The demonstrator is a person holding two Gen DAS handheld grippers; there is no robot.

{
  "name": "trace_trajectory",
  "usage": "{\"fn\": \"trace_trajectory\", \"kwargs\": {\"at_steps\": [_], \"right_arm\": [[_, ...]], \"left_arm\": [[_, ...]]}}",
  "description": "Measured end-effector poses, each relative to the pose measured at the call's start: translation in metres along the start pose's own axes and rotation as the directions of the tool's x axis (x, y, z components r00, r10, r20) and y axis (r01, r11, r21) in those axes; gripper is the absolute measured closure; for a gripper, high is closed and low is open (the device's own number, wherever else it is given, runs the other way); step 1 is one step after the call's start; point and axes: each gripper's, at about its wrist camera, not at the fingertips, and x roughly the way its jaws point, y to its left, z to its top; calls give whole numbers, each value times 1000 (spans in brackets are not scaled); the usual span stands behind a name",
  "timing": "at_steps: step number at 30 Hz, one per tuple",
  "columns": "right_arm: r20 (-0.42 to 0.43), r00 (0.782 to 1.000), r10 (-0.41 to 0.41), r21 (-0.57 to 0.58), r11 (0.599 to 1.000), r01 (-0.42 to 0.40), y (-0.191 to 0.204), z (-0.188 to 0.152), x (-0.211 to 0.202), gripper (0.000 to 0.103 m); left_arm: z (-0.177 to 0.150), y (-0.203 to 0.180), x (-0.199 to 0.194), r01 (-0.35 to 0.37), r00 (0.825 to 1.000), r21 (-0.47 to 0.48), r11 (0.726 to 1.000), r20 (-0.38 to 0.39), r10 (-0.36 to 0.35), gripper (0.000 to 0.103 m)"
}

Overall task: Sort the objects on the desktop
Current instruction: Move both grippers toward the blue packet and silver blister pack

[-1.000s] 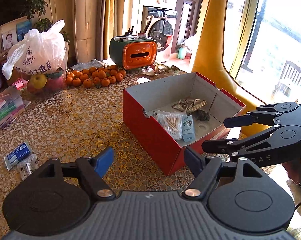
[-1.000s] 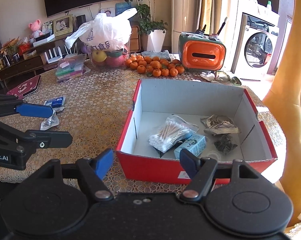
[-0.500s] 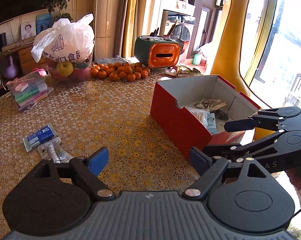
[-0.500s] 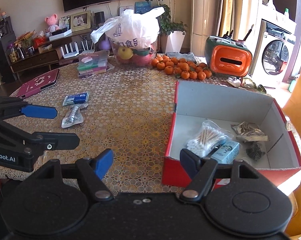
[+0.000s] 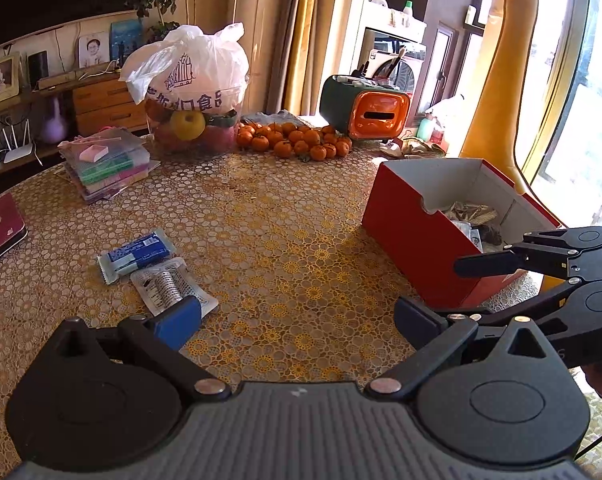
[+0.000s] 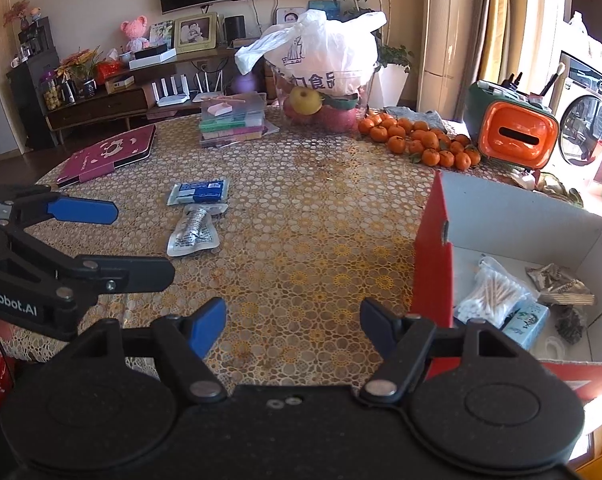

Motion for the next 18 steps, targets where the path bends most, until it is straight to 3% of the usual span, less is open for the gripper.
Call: {"fn": "trace_trajectory", "kwargs": {"at_steps": [18], "right_arm": [[-19, 997, 73, -83, 994, -74, 54, 21, 49, 28]], "left_arm": [[-4, 77, 2, -90, 995, -102, 991, 25, 93, 0]]}}
